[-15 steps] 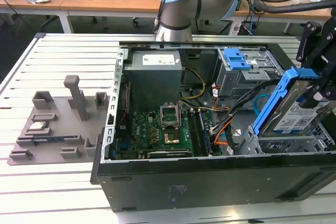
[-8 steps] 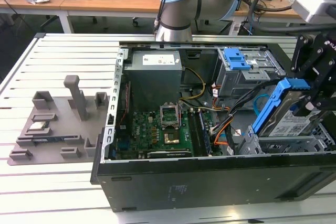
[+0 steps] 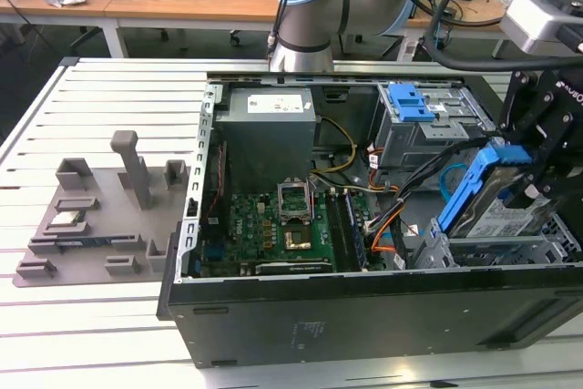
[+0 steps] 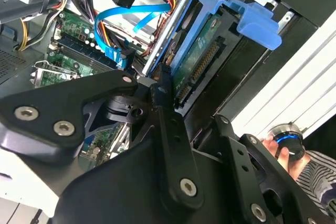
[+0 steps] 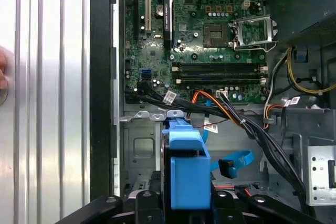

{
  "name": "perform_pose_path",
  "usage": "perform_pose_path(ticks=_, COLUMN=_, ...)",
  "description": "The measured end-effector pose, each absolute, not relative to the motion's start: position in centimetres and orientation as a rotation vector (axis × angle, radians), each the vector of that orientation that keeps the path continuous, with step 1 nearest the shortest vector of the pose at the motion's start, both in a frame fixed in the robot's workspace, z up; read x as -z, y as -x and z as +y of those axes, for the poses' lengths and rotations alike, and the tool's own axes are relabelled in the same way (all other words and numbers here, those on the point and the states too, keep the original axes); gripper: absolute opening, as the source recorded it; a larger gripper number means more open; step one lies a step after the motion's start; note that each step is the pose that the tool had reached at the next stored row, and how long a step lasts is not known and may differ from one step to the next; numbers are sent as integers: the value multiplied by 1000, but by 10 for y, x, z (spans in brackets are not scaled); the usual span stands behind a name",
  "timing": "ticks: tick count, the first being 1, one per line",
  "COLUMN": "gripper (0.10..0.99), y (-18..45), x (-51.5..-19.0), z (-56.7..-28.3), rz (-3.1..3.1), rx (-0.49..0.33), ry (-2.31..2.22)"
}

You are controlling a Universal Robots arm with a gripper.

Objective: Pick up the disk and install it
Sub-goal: 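Insert the disk into the insertion slot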

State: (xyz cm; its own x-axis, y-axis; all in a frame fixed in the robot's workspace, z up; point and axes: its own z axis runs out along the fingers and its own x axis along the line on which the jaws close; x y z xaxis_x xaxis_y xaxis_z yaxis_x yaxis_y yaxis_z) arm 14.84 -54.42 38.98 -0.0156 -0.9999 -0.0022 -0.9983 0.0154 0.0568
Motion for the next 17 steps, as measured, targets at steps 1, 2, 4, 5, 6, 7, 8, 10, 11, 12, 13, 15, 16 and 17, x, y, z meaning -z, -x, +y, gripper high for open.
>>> perform_pose_path(ticks=1, gripper=439, y=-148, x=-390, z=-544, rz=-2211, rx=65, ry=-2177)
perform_pose_path(ticks=2, gripper=439, y=-148, x=-390, z=-544, rz=-2211, rx=66, ry=-2177)
perform_pose_path(ticks=4, gripper=439, y=-148, x=-390, z=-544, rz=-2211, rx=66, ry=-2177)
perform_pose_path(ticks=5, gripper=420, y=-148, x=-390, z=-544, rz=-2211, rx=66, ry=-2177)
perform_pose_path(ticks=6, gripper=357, y=-148, x=-390, z=-544, rz=-2211, rx=66, ry=-2177)
perform_pose_path(ticks=7, gripper=294, y=-148, x=-390, z=-544, rz=-2211, rx=66, ry=-2177)
perform_pose_path(ticks=8, gripper=235, y=-148, x=-390, z=-544, rz=-2211, rx=66, ry=-2177)
perform_pose_path(ticks=10, gripper=176, y=-148, x=-390, z=-544, rz=-2211, rx=66, ry=-2177)
perform_pose_path(ticks=11, gripper=114, y=-148, x=-390, z=-544, rz=-2211, rx=66, ry=-2177)
perform_pose_path(ticks=12, gripper=106, y=-148, x=-390, z=-544, rz=-2211, rx=67, ry=-2177)
perform_pose_path(ticks=13, gripper=106, y=-148, x=-390, z=-544, rz=-2211, rx=67, ry=-2178)
perform_pose_path(ticks=15, gripper=106, y=-148, x=-390, z=-544, rz=-2211, rx=67, ry=-2178)
perform_pose_path(ticks=16, gripper=106, y=-148, x=-390, z=-544, rz=-2211, rx=67, ry=-2178)
perform_pose_path(ticks=17, gripper=106, y=-148, x=-390, z=-544, rz=-2211, rx=67, ry=-2178)
